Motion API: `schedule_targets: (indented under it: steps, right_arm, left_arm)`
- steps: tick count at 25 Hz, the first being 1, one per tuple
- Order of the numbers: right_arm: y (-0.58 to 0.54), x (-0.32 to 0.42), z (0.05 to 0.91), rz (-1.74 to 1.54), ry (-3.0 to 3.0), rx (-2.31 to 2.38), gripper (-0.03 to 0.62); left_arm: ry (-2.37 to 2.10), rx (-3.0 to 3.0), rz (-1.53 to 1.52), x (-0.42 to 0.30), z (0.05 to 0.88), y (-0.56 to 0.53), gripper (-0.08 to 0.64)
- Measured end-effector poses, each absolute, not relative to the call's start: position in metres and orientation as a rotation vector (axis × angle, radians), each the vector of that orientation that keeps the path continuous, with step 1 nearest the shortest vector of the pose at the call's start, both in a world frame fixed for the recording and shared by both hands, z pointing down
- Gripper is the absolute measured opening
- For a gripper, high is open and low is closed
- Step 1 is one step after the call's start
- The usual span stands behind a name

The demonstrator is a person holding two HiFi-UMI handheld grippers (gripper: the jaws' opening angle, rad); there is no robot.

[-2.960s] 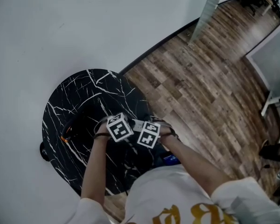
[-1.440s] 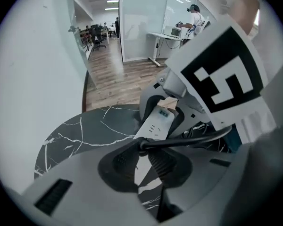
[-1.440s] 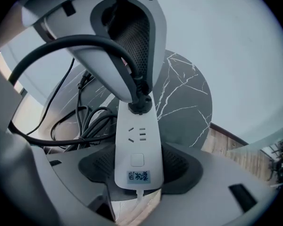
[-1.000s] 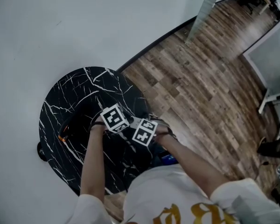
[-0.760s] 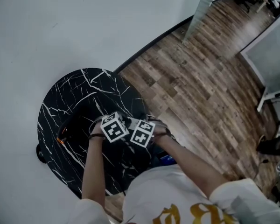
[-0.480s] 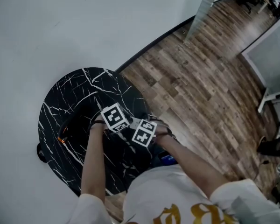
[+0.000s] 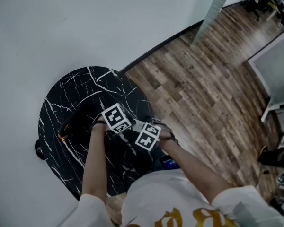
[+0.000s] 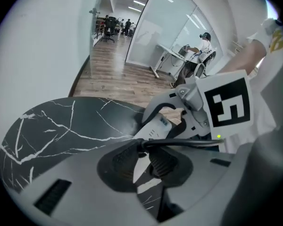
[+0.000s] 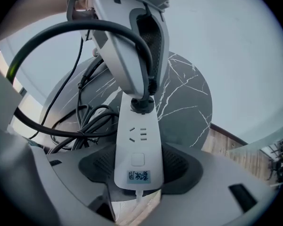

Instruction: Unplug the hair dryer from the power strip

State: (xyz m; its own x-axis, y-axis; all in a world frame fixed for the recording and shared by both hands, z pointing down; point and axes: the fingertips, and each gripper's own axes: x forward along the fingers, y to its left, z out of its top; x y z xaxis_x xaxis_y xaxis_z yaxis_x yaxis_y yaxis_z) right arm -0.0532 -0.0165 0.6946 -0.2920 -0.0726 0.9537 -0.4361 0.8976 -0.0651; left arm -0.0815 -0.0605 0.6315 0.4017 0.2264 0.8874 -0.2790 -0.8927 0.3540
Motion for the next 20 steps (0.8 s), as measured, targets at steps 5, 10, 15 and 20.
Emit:
schedule_targets:
  steps: [5,10,15,20]
  right_arm:
    - [-0.020,-0.053,0.695,0.381,-1.821,0.370,0.268]
    - [-0.017,-0.054,0.696,0.356,-1.828,0.362,0.268]
    - [-0.019,-0.055,0.696,0.351,-1.825,0.343,0.268]
    - [-0.019,-0.057,0.696,0.366,-1.820,0.349,0.268]
  left_arm:
    - [-0.084,2.305,1.680,-0.079,0.629,-0.058,0.061]
    - [-0.175,2.297,1.699,-0.092,0.634,-0.057,0.061]
    - [0.019,2.173,1.585,-0.084,0.632,-0.061,0.061]
    - [-0.098,2.276,1.680,-0.083,0.628,-0.050,0.061]
